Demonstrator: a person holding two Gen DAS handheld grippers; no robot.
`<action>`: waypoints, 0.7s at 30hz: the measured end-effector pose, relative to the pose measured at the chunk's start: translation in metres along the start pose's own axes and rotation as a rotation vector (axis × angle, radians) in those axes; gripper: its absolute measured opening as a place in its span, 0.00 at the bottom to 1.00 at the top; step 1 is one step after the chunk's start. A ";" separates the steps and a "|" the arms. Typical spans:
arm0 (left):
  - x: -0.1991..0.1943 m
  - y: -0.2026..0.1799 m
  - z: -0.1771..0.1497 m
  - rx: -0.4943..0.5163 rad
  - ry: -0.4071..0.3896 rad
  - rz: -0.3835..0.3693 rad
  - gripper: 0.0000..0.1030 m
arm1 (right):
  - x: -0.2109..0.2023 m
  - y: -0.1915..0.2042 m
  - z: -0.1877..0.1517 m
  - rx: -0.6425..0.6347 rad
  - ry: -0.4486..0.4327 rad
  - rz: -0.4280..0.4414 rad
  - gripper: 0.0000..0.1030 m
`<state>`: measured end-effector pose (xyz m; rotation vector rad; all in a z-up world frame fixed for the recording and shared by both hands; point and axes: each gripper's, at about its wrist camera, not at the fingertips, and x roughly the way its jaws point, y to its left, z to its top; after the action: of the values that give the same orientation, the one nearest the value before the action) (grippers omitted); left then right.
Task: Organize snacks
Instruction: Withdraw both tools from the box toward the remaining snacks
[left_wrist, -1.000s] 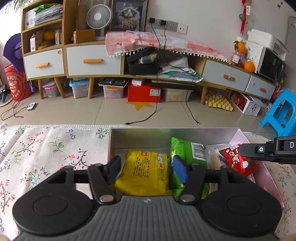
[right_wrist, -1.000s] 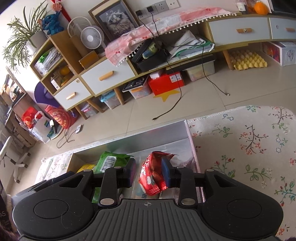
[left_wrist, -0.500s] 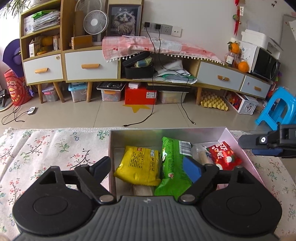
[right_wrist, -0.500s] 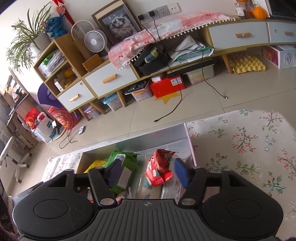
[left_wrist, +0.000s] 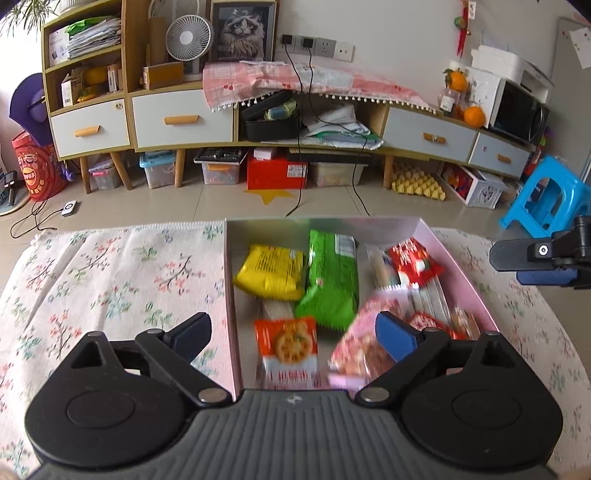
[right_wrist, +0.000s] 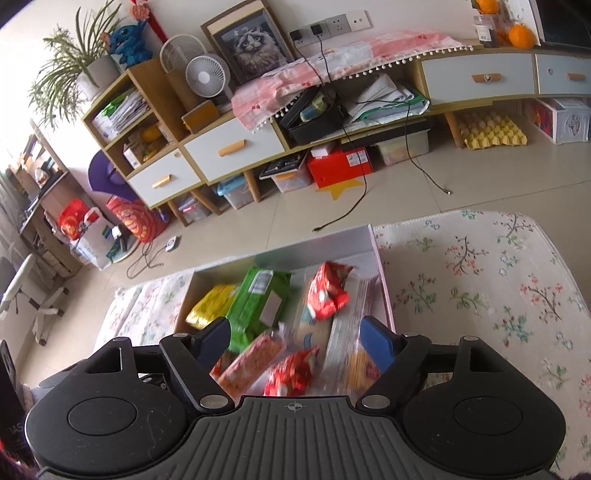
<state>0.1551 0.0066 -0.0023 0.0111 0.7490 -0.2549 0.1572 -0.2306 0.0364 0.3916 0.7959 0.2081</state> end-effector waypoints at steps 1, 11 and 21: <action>-0.003 -0.001 -0.003 0.001 0.004 0.000 0.94 | -0.003 0.001 -0.003 -0.004 0.004 0.001 0.78; -0.032 -0.003 -0.031 0.015 0.051 0.001 0.99 | -0.035 0.014 -0.038 -0.042 0.051 0.011 0.83; -0.056 -0.004 -0.059 0.043 0.051 -0.003 1.00 | -0.054 0.011 -0.079 -0.094 0.067 0.004 0.84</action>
<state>0.0751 0.0213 -0.0076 0.0569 0.7942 -0.2744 0.0624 -0.2181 0.0265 0.2984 0.8476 0.2626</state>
